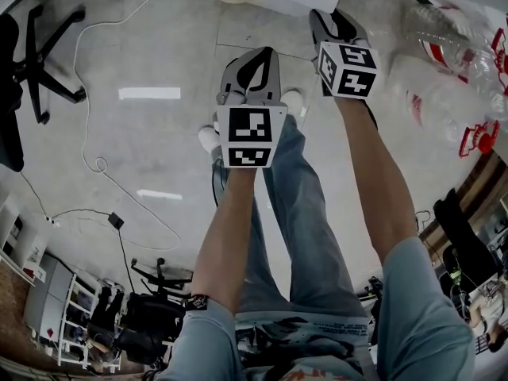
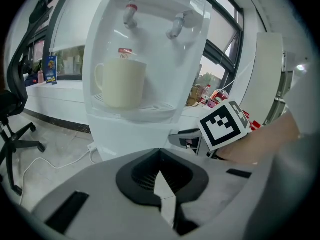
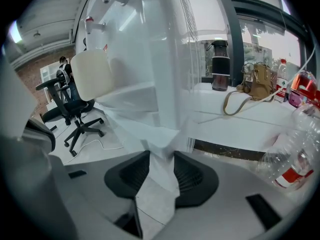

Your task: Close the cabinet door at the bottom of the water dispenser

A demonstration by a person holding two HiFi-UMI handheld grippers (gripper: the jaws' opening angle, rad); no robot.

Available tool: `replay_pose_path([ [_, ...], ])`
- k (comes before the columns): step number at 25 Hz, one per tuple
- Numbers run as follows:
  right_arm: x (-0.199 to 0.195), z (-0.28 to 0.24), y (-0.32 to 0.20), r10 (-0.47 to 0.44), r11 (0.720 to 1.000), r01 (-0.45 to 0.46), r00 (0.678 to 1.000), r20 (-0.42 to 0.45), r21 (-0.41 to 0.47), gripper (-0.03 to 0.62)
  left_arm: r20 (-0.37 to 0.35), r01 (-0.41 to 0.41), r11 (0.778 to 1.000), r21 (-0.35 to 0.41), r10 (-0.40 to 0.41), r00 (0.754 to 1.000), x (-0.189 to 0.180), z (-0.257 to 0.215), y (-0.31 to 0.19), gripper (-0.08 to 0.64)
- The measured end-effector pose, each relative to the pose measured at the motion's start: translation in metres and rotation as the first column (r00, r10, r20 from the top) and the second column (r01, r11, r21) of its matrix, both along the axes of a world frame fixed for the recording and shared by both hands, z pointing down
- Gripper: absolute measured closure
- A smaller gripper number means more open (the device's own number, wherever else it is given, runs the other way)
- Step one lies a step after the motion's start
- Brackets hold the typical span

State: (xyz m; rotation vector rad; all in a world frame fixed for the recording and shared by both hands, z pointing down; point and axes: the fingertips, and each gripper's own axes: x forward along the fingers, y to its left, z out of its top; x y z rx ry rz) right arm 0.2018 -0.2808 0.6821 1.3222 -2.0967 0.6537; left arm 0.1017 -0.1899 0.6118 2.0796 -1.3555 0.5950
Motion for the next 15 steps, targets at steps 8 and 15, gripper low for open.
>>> replay_pose_path([
  [8,0.004,-0.001,-0.010,-0.015,1.000,0.015,1.000,-0.003,-0.002,0.428,0.036,-0.024,1.000,0.008,0.024,0.999,0.005,-0.002,-0.001,0.540],
  [15,0.007,0.000,-0.019,-0.021,1.000,0.021,1.000,-0.003,-0.005,0.434,0.047,-0.006,1.000,0.011,0.005,0.999,0.004,-0.002,-0.004,0.540],
])
